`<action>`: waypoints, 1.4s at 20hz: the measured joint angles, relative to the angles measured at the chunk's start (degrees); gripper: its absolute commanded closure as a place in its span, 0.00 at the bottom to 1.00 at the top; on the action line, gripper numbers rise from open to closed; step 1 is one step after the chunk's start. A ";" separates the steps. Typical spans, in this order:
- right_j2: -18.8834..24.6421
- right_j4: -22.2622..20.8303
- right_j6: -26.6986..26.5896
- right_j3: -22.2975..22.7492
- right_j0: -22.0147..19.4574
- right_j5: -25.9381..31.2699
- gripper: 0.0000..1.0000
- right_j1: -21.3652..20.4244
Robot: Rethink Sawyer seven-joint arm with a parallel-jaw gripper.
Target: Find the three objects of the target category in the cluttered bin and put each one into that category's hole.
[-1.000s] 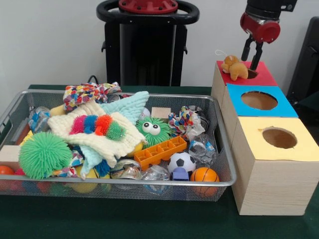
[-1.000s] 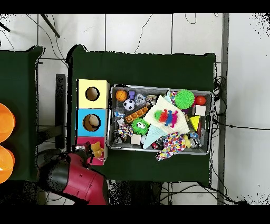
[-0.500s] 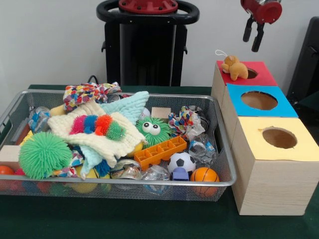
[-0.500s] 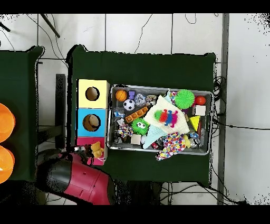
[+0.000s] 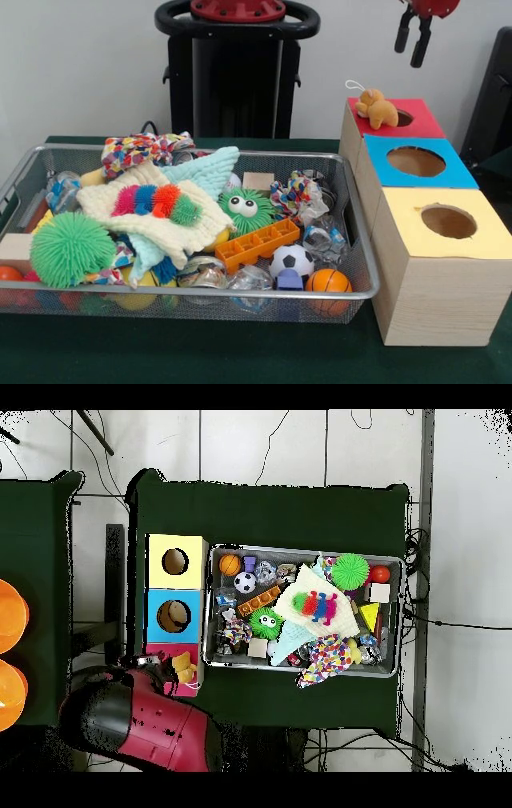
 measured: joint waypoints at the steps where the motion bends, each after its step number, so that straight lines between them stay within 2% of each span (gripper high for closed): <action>1: 0.00 0.00 0.00 -0.10 -0.25 0.00 0.00 -0.14; 12: 0.00 -0.20 0.00 -0.26 -7.28 -0.01 0.00 -0.41; 21: 0.65 -2.53 0.00 -0.05 -10.09 -0.09 0.00 -0.79; 28: 2.24 -4.11 0.00 1.53 -11.95 -2.69 0.00 -1.73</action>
